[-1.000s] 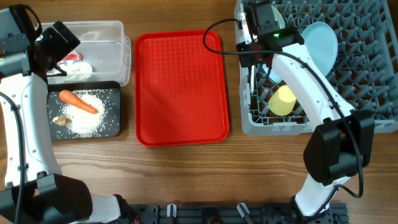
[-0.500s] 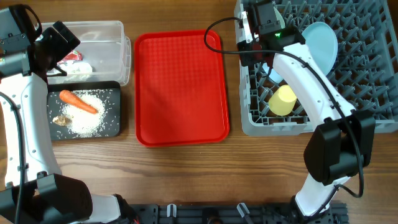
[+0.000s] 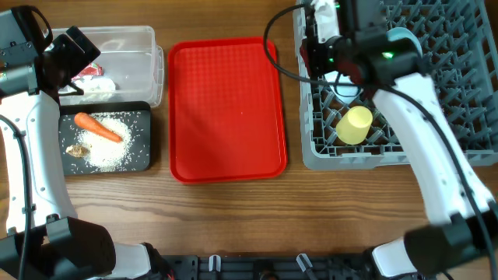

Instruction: Sort waste into correct bins and load items into the dishwasher rack

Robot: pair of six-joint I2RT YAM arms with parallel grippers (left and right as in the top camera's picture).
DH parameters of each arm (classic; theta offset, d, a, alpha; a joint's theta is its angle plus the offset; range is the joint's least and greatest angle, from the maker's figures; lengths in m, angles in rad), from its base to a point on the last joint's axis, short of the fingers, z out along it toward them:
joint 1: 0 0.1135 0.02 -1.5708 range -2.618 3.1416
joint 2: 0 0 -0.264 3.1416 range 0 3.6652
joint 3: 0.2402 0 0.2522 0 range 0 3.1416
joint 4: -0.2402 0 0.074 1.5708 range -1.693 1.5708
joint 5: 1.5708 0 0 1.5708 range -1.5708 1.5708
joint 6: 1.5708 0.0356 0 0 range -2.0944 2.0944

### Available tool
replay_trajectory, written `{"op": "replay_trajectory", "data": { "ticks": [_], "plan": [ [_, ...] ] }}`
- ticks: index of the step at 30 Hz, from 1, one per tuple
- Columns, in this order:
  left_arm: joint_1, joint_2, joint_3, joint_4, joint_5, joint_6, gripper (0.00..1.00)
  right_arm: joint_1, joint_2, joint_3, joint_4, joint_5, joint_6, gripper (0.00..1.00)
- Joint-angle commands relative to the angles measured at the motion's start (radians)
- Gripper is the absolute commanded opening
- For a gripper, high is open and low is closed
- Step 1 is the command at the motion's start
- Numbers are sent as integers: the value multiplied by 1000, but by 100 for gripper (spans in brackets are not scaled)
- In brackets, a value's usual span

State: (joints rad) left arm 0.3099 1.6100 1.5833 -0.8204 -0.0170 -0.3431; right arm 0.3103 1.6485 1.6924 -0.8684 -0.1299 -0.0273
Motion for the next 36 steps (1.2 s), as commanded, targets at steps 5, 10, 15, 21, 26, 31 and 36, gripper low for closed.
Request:
{"op": "replay_trajectory", "data": {
  "ticks": [5, 10, 15, 21, 26, 31, 36],
  "plan": [
    [5, -14, 4, -1, 8, -9, 100, -6, -79, 19, -116, -120, 4, 38],
    [5, -14, 4, -1, 8, -9, 100, -4, -122, 19, -139, -162, 5, 37],
    [5, -14, 4, -1, 8, -9, 100, 20, -153, 19, -140, -231, 5, 28],
    [4, -14, 4, -1, 8, -9, 100, 46, -216, 19, -138, -231, 12, 63],
    [5, -14, 4, -1, 8, -9, 100, 46, -281, 19, -151, -231, 11, 100],
    [5, -14, 4, -1, 8, -9, 100, 46, -356, 19, -195, -231, 12, 100],
    [5, -14, 4, -1, 8, -9, 100, 46, -379, 19, -249, -201, -3, 100]
  ]
}}
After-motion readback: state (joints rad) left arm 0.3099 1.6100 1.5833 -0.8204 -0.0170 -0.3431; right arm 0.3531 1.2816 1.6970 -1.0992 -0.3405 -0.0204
